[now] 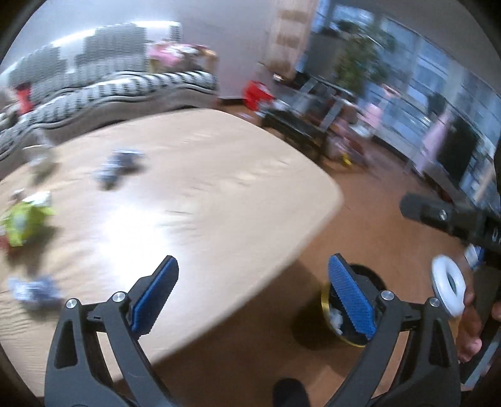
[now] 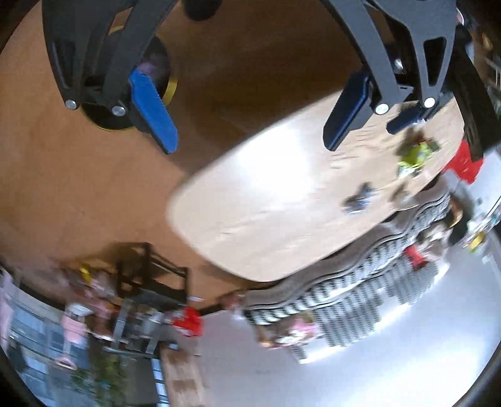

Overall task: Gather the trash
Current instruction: 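Move both tools back over the table toward the remaining trash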

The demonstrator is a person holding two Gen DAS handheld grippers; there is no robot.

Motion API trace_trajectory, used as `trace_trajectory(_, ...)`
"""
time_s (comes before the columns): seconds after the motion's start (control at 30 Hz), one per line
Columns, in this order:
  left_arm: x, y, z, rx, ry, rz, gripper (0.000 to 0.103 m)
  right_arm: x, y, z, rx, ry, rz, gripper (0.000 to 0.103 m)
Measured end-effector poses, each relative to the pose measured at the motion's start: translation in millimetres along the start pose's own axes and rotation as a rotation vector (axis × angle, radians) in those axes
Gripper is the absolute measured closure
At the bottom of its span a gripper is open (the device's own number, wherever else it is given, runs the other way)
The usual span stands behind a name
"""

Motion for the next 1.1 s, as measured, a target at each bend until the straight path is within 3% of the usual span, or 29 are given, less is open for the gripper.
trace_trajectory(0.23,24,-81,-146,-0.205,-0.114,0.039,0.009,32,31,-130,-0.148,-0.118,-0.065,0.012)
trace_trajectory(0.5,65,-152,-274,-0.394,-0.203,0.055,0.009,88,62,-258,-0.274,-0.287,-0.145,0.012)
trace_trajectory(0.8,112,-180,-357,-0.462,-0.354,0.037,0.009,136,92,-330,-0.320,-0.437,-0.174,0.012)
trace_trajectory(1.1,107,-135,-385,-0.454,-0.343,-0.002,0.009,137,132,-352,-0.306,-0.477,-0.168,0.012)
Point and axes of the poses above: each gripper's, at about its wrist camera, not at the fingertips, and y roughly the way its jaws point, z to its right, x to its underside, the point moved 10 cm from there along y, roughly the way its jaws point, and after that the axes turned 12 degrees about y, right-handed, at the moved point
